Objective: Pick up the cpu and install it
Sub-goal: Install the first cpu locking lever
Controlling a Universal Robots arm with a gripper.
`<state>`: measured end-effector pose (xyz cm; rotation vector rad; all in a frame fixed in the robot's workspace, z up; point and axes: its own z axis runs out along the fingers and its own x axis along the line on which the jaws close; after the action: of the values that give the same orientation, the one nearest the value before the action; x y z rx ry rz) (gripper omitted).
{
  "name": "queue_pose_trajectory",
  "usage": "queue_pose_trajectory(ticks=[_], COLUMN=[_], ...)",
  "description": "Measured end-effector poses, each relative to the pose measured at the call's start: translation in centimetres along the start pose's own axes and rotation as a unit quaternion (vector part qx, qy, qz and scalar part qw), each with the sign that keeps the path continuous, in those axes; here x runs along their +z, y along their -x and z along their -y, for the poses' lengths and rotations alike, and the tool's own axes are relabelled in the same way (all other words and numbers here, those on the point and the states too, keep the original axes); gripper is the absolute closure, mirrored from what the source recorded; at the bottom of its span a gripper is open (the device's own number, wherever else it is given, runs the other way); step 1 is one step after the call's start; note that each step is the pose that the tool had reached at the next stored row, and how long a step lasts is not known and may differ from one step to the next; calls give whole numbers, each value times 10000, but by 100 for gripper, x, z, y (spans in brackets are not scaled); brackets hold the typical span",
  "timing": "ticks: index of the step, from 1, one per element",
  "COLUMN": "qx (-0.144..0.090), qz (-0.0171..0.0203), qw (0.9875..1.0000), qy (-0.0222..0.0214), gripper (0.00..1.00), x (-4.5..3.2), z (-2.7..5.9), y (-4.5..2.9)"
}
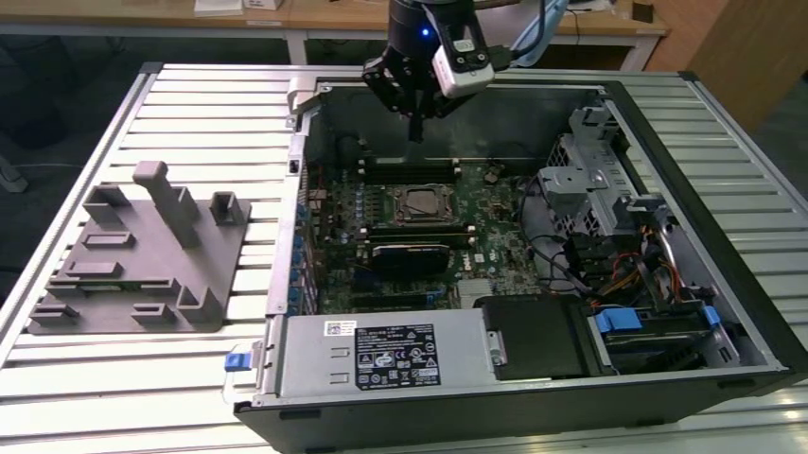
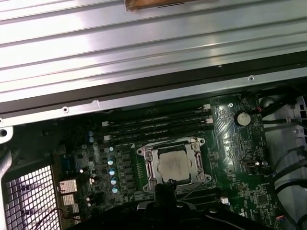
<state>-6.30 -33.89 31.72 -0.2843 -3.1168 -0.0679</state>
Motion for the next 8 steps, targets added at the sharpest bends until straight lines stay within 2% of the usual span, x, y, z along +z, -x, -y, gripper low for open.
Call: queue_pose_trajectory(ticks=[8], qx=[-6], qz=[0], qw=[10000], qy=[0], gripper=[89], x=[71], z=[3], y=[1])
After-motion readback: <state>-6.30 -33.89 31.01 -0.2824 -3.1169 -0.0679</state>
